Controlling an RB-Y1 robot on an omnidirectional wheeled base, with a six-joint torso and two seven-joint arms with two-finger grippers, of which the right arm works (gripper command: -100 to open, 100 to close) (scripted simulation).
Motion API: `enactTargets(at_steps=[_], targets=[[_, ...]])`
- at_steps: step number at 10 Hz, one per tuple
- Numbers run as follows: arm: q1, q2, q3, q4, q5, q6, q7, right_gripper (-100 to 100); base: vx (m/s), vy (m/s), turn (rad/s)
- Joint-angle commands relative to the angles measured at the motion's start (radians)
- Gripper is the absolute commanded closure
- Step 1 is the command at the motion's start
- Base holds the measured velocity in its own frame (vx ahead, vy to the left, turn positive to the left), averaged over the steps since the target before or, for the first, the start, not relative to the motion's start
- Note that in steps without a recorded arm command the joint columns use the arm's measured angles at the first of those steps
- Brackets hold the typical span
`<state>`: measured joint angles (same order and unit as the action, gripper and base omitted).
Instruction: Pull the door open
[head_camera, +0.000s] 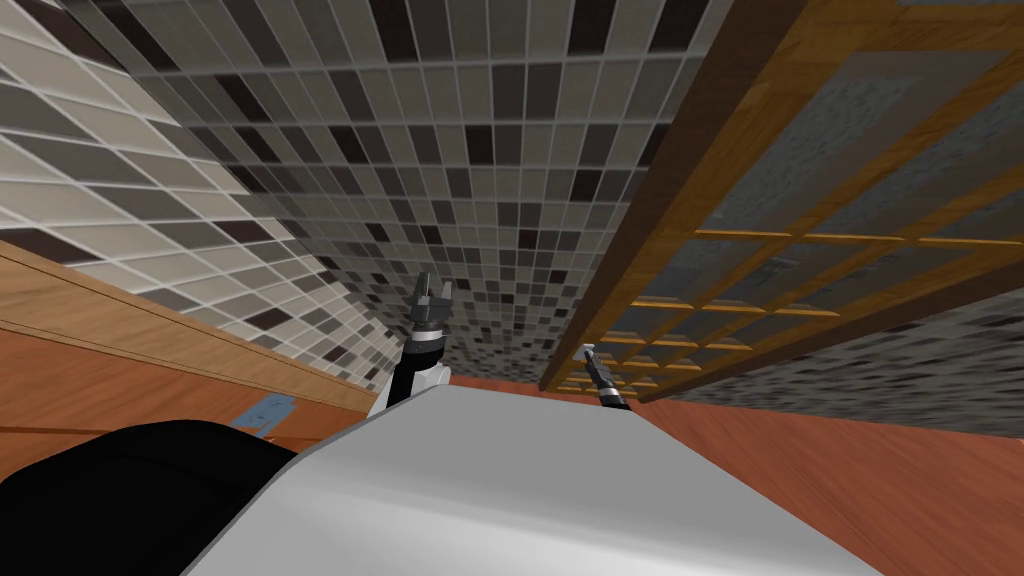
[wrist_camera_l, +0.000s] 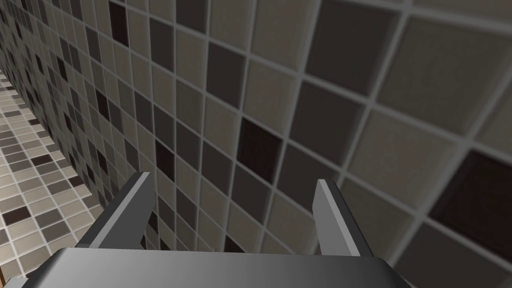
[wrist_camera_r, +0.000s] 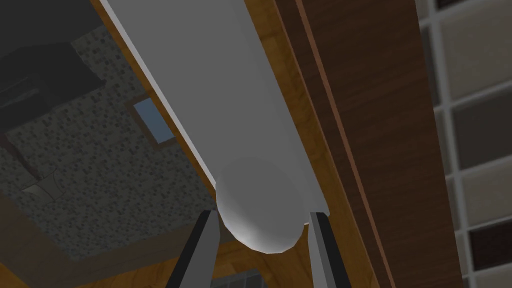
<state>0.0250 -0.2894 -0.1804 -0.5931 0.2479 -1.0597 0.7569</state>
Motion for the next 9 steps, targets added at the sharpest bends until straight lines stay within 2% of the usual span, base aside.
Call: enactTargets(at_steps=[1, 2, 4, 5, 9], targets=[[-0.001, 0.005, 0.012, 0.001, -0.018, 0.001, -0.05, 100, -0.039, -0.02, 0.078], [-0.001, 0.005, 0.012, 0.001, -0.018, 0.001, -0.057, 100, -0.033, -0.019, 0.034], [-0.003, 0.005, 0.023, -0.001, -0.043, 0.006, -0.12, 100, -0.046, -0.025, 0.064], [-0.003, 0.005, 0.023, -0.001, -0.043, 0.006, -0.126, 100, -0.035, -0.021, 0.036], [-0.006, 0.006, 0.042, -0.005, -0.088, 0.016, -0.242, 100, -0.042, -0.024, 0.062]])
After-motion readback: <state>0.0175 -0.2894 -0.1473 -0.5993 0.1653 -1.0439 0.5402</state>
